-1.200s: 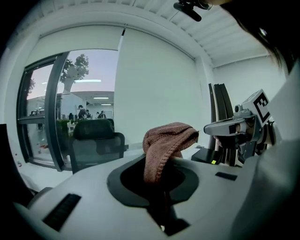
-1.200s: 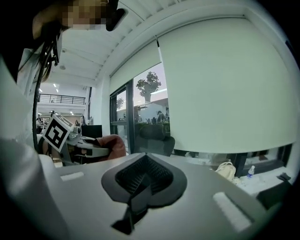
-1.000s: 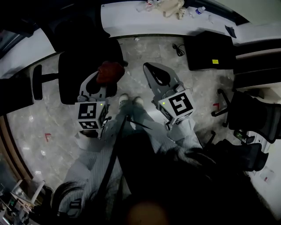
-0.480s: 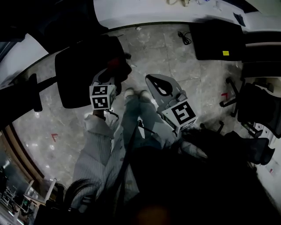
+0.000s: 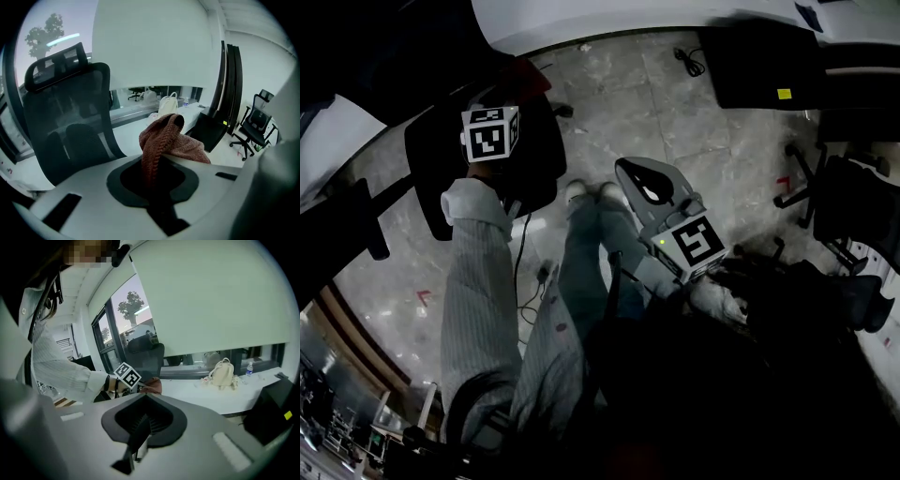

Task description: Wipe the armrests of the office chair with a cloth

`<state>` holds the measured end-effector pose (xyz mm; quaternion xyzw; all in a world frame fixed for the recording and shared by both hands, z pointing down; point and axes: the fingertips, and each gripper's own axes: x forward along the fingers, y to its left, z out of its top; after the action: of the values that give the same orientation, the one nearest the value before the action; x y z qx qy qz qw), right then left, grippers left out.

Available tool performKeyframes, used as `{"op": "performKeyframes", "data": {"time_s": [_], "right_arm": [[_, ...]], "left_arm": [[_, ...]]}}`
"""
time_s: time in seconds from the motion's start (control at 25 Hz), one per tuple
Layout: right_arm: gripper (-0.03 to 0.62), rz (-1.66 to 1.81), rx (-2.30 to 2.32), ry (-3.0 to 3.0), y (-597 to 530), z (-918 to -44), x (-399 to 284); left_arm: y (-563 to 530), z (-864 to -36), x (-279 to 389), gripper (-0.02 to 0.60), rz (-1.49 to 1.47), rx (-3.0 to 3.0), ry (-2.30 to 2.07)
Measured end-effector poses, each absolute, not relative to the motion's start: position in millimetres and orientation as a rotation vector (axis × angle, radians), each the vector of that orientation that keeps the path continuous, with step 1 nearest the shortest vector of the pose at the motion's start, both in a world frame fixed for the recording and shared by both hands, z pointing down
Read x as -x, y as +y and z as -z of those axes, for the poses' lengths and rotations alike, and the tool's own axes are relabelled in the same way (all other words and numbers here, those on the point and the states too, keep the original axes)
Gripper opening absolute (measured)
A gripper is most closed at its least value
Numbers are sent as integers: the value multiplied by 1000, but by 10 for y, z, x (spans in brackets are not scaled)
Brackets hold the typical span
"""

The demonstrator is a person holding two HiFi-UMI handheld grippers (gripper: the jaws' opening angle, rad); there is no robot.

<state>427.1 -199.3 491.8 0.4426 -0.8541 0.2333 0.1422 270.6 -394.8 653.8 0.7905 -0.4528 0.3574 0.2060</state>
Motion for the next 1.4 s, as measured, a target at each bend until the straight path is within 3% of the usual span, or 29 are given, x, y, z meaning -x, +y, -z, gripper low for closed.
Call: {"op": "performKeyframes", "data": {"time_s": [0.32,0.76,1.0,1.4], "right_arm": [[2,-692,-1255,-2465,-1891,-4784,-4299],[2,-624,-1183,-2624,-1840,-4426,-4132],[2,-666,-1170,-2598,-1713,-4545,-4085],[2,-746,-1235,-2486,-1655,-4870,-4259]], "left_arm": [[-3445,-6431,-2861,41,-1080,-2173,-987],[-1804,-6173,-2962,41,-880,-2066,-904],[-2078,-6242,-2865,41,-913,-2069,-899],[-3417,-6550,-2836,41,-890,-2032,-1026]]}}
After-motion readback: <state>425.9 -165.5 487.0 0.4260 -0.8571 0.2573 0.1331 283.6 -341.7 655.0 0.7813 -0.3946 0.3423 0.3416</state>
